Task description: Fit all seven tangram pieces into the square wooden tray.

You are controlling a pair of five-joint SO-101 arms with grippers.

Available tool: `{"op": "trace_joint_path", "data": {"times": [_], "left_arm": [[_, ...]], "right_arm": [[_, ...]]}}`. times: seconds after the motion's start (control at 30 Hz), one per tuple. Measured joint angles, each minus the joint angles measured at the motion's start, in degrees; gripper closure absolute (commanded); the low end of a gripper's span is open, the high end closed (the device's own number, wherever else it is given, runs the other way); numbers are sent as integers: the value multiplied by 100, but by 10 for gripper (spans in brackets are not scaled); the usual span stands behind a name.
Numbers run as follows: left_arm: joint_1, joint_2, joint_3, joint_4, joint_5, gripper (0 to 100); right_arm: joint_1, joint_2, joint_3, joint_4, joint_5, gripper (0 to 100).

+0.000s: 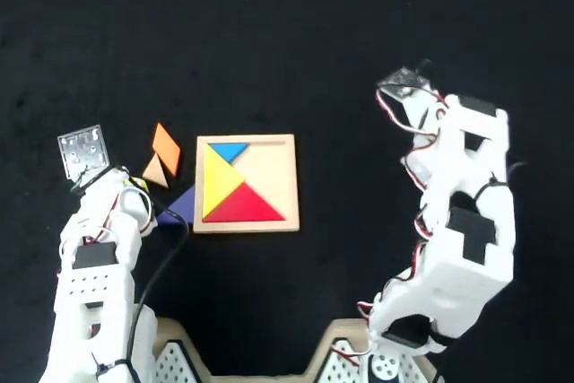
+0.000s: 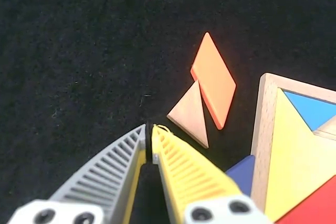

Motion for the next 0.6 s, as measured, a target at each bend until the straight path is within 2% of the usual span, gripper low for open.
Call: {"op": "trace_joint_path", "data": {"times": [0.3, 0.43, 0.6], "left_arm": [[0, 0, 0, 0, 0, 970], [0, 0, 0, 0, 0, 970], [0, 0, 0, 0, 0, 970]], "right_arm": [[281, 255, -299, 149, -26, 712], [325, 281, -316, 273, 185, 718], [334, 281, -53, -18, 220, 837]]}}
